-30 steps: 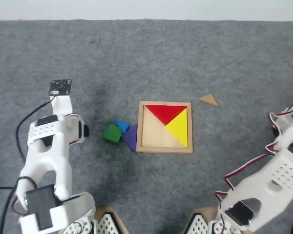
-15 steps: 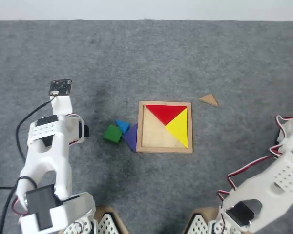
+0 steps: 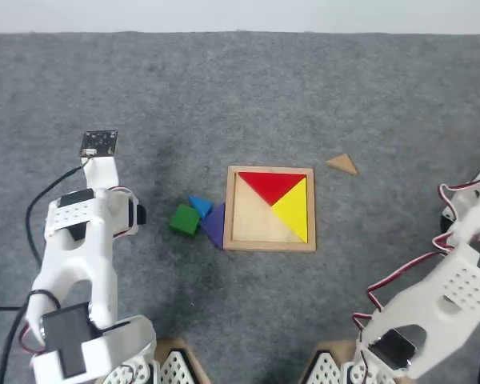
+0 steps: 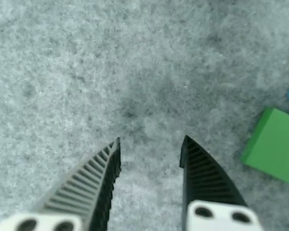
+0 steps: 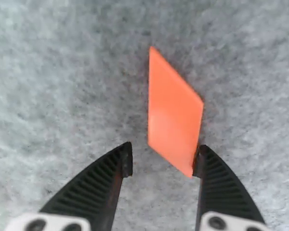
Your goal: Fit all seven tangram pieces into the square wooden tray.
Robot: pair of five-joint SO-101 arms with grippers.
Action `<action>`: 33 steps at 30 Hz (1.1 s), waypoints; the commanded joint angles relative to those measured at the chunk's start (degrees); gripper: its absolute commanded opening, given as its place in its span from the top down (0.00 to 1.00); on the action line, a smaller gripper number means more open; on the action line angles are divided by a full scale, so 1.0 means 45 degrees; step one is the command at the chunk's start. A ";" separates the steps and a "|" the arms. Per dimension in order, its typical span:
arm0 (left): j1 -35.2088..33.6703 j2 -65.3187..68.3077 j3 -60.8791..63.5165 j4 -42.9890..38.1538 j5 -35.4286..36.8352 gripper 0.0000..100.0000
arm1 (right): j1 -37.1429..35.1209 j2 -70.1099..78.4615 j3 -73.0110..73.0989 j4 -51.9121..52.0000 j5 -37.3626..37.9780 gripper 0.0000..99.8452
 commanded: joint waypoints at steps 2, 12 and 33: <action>0.0039 -0.0625 -0.0107 -0.0254 0.0078 0.80 | 0.0303 -0.0205 -0.0625 -0.0654 -0.0410 0.77; 0.0039 -0.0625 -0.0107 -0.0254 0.0078 0.80 | 0.0908 -0.0010 -0.0625 -0.1065 -0.2110 0.78; 0.0020 -0.0625 -0.0127 -0.0254 0.0078 0.80 | -0.1221 -0.0205 -0.1875 0.1397 0.0469 0.96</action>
